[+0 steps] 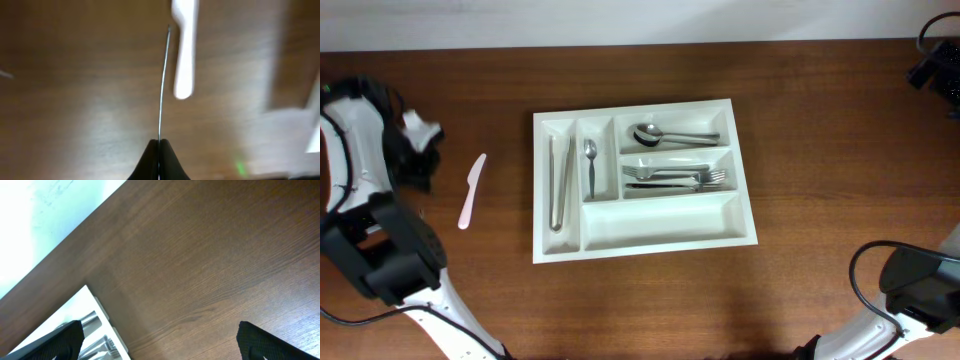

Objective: Pack container
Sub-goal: 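Carry the teaspoon into the second-left compartment and release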

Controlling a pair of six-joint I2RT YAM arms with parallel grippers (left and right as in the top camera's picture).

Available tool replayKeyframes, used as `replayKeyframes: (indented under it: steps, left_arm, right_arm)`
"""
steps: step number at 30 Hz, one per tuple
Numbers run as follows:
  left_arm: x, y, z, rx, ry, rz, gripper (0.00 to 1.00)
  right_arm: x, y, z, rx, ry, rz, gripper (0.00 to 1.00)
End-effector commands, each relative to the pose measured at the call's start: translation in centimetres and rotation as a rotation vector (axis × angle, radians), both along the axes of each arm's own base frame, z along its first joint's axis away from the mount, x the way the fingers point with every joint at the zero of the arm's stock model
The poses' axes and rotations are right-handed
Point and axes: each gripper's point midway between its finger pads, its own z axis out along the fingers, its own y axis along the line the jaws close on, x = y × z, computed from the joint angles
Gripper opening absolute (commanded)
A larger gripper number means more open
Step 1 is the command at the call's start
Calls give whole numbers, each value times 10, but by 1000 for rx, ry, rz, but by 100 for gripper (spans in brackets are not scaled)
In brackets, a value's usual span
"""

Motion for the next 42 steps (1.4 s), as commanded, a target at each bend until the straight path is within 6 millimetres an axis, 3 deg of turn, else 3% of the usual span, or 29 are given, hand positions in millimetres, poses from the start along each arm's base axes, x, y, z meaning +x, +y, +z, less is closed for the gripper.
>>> replayKeyframes:
  steps: [1,4,6,9,16,20,25,29,35,41,42]
  left_arm:
    - [37,-52,64,-81,-213,-42,2]
    - [55,-94,100,-94,-328,-145,2]
    - [61,-126,112,-106,-371,-212,2]
    - [69,-179,114,-178,-391,-242,2]
    - [89,-285,78,-244,-384,-205,2]
    - [93,-317,40,-225,-332,-69,2]
    - [86,-332,-16,-144,-234,23,2]
    - [86,-329,-40,-84,-201,56,2]
    - [88,-316,-48,-9,-206,60,4]
    - [81,-313,-44,2,-178,49,23]
    - [79,-313,-41,4,-173,39,32]
  right_arm:
    - [-1,0,1,5,-2,-7,99]
    - [-1,0,1,5,-2,-7,99]
    - [-1,0,1,5,-2,-7,99]
    - [-1,0,1,5,-2,-7,99]
    - [-1,0,1,5,-2,-7,99]
    - [-1,0,1,5,-2,-7,99]
    - [-1,0,1,5,-2,-7,99]
    - [-1,0,1,5,-2,-7,99]
    - [-1,0,1,5,-2,-7,99]
    - [-1,0,1,5,-2,-7,99]
    - [-1,0,1,5,-2,-7,99]
